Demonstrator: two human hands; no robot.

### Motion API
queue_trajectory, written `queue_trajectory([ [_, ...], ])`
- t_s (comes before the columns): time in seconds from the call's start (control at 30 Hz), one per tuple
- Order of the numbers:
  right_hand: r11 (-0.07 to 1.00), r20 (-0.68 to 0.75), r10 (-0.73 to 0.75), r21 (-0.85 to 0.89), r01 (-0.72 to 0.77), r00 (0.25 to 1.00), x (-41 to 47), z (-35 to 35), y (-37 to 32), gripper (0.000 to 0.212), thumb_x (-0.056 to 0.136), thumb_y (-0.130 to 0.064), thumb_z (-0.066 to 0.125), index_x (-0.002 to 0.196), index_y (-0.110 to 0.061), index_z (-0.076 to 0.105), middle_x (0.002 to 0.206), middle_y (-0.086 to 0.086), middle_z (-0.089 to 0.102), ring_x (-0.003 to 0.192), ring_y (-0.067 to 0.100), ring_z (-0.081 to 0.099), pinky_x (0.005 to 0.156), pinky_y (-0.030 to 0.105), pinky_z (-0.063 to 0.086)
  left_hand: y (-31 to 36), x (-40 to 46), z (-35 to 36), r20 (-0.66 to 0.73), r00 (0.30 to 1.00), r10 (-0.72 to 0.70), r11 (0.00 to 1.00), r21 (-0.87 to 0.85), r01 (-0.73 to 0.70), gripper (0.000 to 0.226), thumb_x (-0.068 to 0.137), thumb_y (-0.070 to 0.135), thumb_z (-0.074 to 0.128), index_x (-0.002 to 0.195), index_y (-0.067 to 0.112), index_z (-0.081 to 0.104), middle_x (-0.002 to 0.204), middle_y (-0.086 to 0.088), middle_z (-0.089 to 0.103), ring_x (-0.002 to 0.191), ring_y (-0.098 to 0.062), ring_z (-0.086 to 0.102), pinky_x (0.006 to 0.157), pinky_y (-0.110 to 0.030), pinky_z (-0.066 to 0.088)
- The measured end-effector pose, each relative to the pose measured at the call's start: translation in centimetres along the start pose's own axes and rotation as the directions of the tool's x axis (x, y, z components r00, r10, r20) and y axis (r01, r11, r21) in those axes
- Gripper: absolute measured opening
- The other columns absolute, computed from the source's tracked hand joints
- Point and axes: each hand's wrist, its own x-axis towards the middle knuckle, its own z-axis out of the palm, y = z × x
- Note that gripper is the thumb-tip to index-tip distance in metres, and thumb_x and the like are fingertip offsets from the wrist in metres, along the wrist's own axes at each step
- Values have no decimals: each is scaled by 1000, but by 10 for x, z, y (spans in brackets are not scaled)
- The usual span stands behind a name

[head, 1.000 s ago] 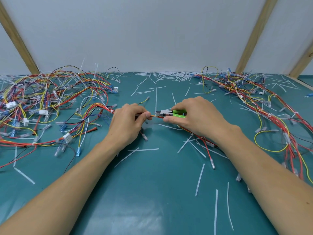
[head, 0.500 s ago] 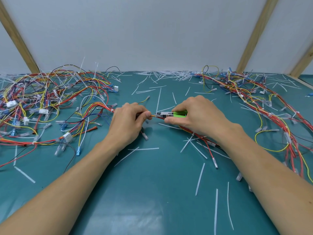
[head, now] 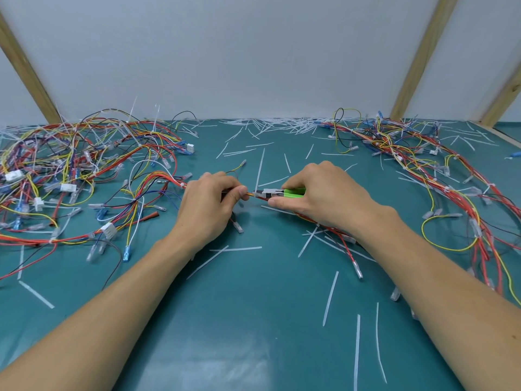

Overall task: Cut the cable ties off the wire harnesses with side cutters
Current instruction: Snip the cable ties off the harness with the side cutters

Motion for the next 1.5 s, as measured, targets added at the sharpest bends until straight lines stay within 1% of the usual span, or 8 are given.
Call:
queue_trajectory([
  [0.17, 1000, -29, -6, 25, 7, 1000, -1, 2, 0, 66, 78, -90, 49, 75, -29, 75, 53, 3, 53, 57, 17, 53, 48, 32, 37, 0, 1, 0, -2, 1000, 4, 1000, -9, -4, 20, 99, 26, 62, 85, 21, 76, 78, 5, 63, 79, -19, 49, 72, -33, 33],
  [0.3, 999, -50, 6, 42, -4, 999, -1, 3, -3, 80, 74, -98, 33, 80, -32, 78, 53, 4, 56, 58, 15, 55, 51, 32, 47, 0, 0, -1, 0, 1000, 1, 1000, -9, -1, 20, 99, 26, 62, 85, 21, 76, 74, 10, 58, 78, -18, 48, 72, -33, 32],
  [0.4, 999, -48, 11, 41, -9, 999, -1, 3, -3, 77, 76, -96, 36, 78, -31, 78, 53, 3, 58, 59, 16, 57, 53, 33, 50, 0, 0, 0, 0, 1000, -4, 1000, -1, 4, 20, 98, 27, 62, 84, 23, 76, 74, 11, 58, 78, -15, 48, 71, -31, 30],
  [0.53, 999, -35, 17, 40, -16, 999, 0, 5, -2, 74, 81, -91, 43, 70, -25, 74, 51, 4, 53, 57, 18, 55, 50, 34, 45, -1, 0, 1, 5, 1000, -9, 1000, -4, 9, 21, 98, 26, 62, 84, 22, 76, 73, 12, 58, 79, -16, 50, 72, -32, 33],
  [0.8, 999, -14, 29, 30, -28, 999, 0, 5, -2, 77, 82, -89, 43, 69, -19, 73, 52, 5, 55, 60, 20, 56, 54, 36, 48, 1, -1, 0, 13, 1000, -14, 1000, -6, 14, 21, 98, 26, 62, 84, 21, 76, 76, 10, 62, 80, -19, 53, 74, -34, 37],
  [0.97, 999, -27, 26, 43, -25, 999, 0, 5, -3, 74, 82, -87, 46, 61, -20, 69, 49, 4, 50, 57, 17, 53, 50, 33, 40, 2, -1, 0, 20, 1000, -21, 1000, -12, 21, 21, 98, 26, 62, 83, 21, 76, 74, 11, 59, 80, -19, 53, 74, -34, 37],
  [1.37, 998, -11, 28, 50, -28, 1000, 1, 4, -2, 74, 79, -91, 43, 68, -25, 75, 52, 3, 57, 60, 18, 57, 55, 35, 49, 2, -1, 0, 24, 999, -21, 1000, -10, 21, 21, 98, 25, 62, 83, 21, 76, 73, 11, 60, 79, -19, 53, 76, -36, 39],
  [1.5, 998, -13, 29, 57, -28, 999, 0, 4, -2, 76, 78, -91, 42, 68, -23, 75, 52, 4, 55, 59, 17, 55, 53, 34, 46, 2, -1, 0, 26, 999, -25, 1000, -12, 25, 21, 98, 26, 62, 83, 22, 76, 74, 9, 61, 81, -21, 53, 77, -37, 40],
])
